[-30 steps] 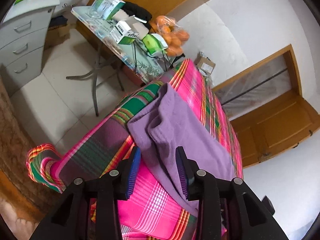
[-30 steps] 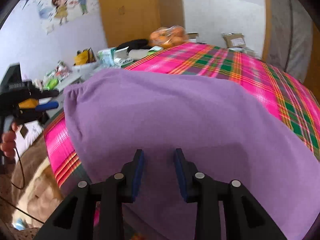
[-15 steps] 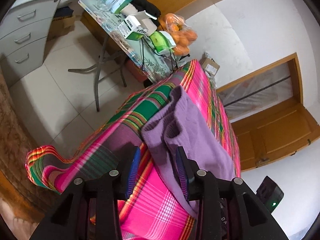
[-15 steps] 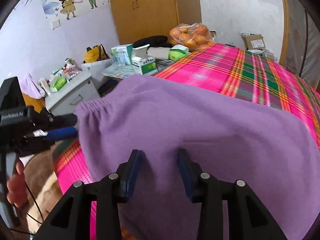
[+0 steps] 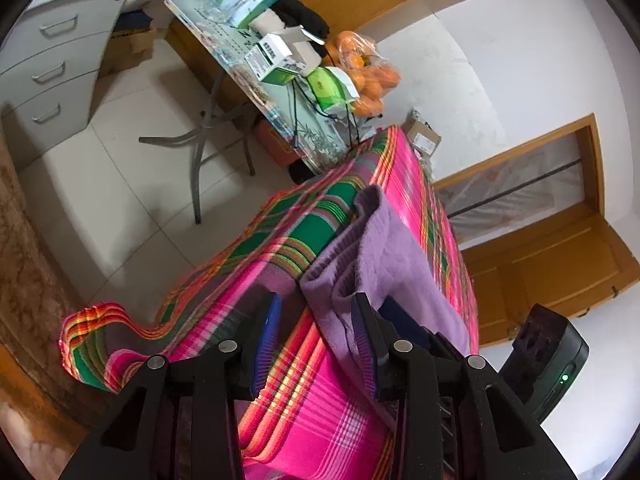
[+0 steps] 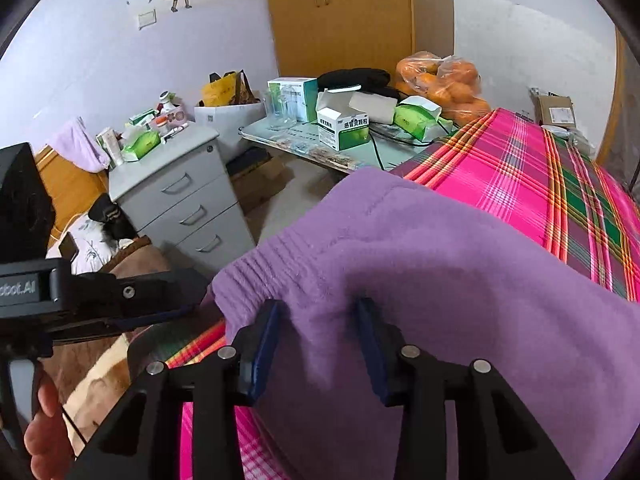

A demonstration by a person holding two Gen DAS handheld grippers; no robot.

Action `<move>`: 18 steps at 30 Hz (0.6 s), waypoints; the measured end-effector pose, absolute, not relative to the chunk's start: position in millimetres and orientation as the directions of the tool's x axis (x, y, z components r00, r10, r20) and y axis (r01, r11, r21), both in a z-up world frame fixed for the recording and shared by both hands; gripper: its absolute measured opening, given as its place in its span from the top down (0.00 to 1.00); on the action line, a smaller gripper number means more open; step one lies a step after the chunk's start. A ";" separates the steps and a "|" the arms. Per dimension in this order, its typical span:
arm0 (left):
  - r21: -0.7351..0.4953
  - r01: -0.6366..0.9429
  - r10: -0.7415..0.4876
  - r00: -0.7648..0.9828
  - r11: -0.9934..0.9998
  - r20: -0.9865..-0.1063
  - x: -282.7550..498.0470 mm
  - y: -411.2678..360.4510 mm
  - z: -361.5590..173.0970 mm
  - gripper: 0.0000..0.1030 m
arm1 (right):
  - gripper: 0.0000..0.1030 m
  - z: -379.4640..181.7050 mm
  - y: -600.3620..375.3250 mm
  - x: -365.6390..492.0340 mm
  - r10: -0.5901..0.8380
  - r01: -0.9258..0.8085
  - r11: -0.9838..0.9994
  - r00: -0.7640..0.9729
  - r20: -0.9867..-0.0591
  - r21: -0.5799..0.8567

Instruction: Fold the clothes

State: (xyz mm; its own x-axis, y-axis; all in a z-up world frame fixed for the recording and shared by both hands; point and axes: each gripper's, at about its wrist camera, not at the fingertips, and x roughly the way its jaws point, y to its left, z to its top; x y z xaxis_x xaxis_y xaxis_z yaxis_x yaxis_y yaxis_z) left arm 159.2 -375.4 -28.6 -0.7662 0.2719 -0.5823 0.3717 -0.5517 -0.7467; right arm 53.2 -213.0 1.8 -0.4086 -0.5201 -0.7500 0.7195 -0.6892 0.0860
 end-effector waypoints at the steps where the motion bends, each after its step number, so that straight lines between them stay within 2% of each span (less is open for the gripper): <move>1: -0.748 0.373 0.270 -0.768 -0.549 -0.581 159.3 -376.4 -28.7 0.63 | 0.60 1.8 -215.4 52.5 -0.521 0.719 -0.690 -0.409 -0.750 0.087; 11: -0.745 0.384 0.270 -0.761 -0.545 -0.589 161.9 -368.6 -24.4 0.63 | 0.61 -0.6 -214.4 44.5 -0.554 0.715 -0.683 -0.373 -0.744 0.150; 14: -0.743 0.386 0.263 -0.763 -0.547 -0.590 165.6 -366.0 -19.0 0.63 | 0.61 2.3 -211.8 47.6 -0.546 0.741 -0.661 -0.361 -0.756 0.123; 18: -0.736 0.386 0.254 -0.764 -0.556 -0.593 169.9 -361.8 -12.2 0.63 | 0.61 7.4 -188.1 51.2 -0.600 0.720 -0.660 -0.332 -0.728 0.216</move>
State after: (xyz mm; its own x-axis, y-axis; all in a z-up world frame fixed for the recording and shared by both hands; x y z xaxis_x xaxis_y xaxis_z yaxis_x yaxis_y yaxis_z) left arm 169.9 -361.8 -12.2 -0.7642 0.2537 -0.5930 0.3862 -0.5564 -0.7357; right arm 51.2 -188.1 7.4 -0.3324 -0.6002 -0.7275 0.7198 -0.6599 0.2156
